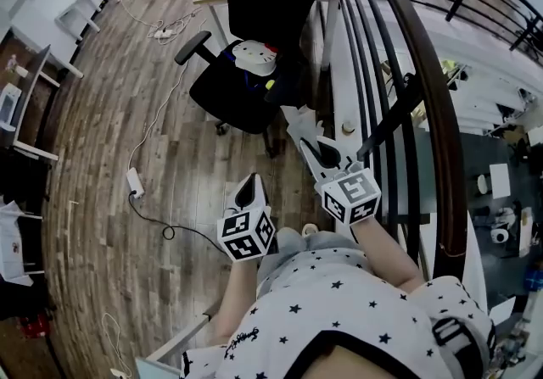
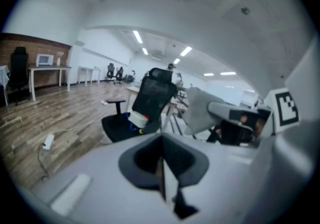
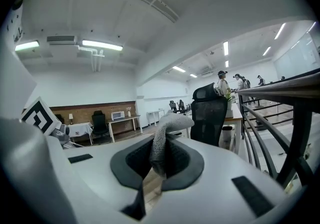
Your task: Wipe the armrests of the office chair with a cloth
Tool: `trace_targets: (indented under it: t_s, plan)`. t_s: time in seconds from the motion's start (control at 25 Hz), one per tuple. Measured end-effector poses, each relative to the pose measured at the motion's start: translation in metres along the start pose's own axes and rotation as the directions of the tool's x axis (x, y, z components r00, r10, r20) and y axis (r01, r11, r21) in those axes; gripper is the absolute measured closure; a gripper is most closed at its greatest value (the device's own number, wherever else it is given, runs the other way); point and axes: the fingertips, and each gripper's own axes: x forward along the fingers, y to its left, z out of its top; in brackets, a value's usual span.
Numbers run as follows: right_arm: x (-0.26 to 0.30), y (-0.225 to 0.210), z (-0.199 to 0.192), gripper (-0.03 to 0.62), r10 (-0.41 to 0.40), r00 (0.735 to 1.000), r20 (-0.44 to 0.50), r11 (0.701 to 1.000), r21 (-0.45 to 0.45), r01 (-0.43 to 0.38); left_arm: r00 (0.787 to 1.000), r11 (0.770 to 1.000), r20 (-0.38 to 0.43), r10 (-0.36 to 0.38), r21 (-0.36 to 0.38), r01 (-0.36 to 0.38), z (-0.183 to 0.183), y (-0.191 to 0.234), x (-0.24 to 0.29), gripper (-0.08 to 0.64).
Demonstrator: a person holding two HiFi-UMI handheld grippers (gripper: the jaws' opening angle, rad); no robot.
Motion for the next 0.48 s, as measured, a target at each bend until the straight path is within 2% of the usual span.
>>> trace_targets:
  t_s: [0.48]
  plan:
    - [0.018,-0.028,-0.016,0.566,-0.022,0.999,-0.03,0.999,0.035,0.023,0.999,1.0,-0.041,0.014,-0.027,-0.015,-0.001,0.014,0.034,0.557]
